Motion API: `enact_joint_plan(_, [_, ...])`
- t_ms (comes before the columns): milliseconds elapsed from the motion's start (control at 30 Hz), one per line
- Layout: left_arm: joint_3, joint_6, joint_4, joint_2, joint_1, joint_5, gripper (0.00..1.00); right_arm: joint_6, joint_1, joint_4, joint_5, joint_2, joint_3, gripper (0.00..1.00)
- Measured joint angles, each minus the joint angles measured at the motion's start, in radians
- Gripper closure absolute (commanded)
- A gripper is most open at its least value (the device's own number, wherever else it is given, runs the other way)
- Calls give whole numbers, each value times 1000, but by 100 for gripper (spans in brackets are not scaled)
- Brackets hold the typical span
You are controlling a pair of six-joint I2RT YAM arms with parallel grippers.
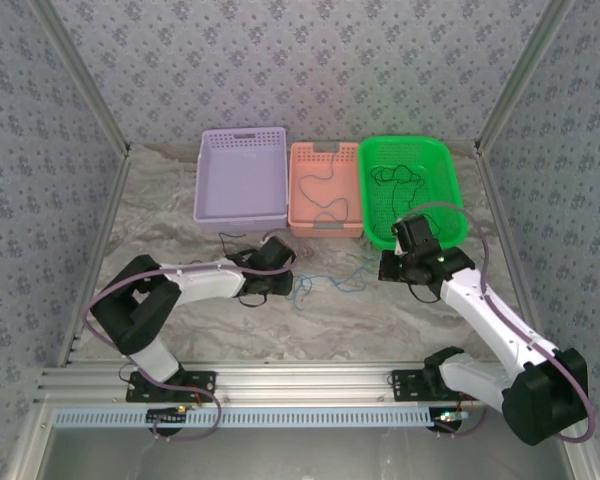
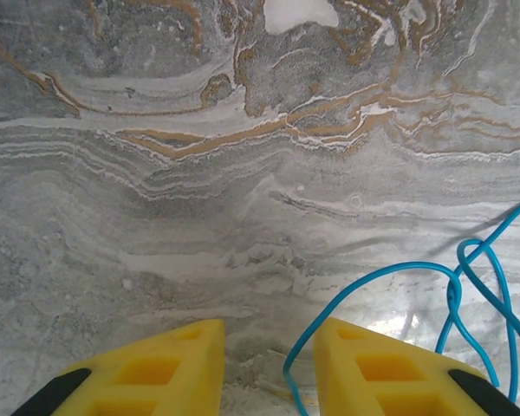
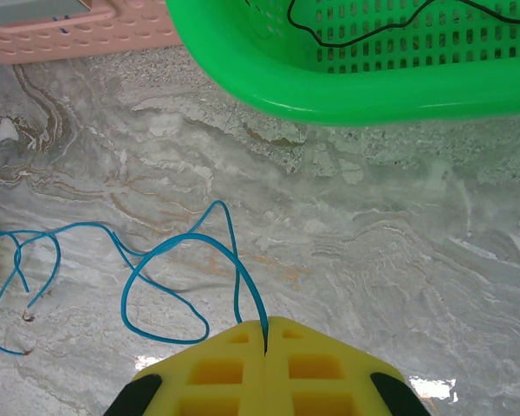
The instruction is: Untangle the cables
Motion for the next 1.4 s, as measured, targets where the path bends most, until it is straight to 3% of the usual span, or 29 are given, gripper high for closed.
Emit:
enact_joint_plan(367, [58,0,3,57,-19,-12,73,0,-1,0,0,6,0,100])
enact_joint_plan(433, [76,0,4,72,-36,-27,77,0,-3,0,0,6,0,100])
enact_joint_plan(567, [101,3,10,98,-68,-54,99,0,-8,0,0,6,0,100])
enact_joint_plan(833, [43,-32,8,16,-77,-108,100,0,-20,-1,8,0,0,100])
enact_joint_plan(1067, [-56,-53,-54,-297,101,-114,100,2,-27,-4,29,-39,0,100])
enact_joint_plan(1400, [-93,-52,-224,-614,349,-93,100,39,-85,-42,87,-85,-3,100])
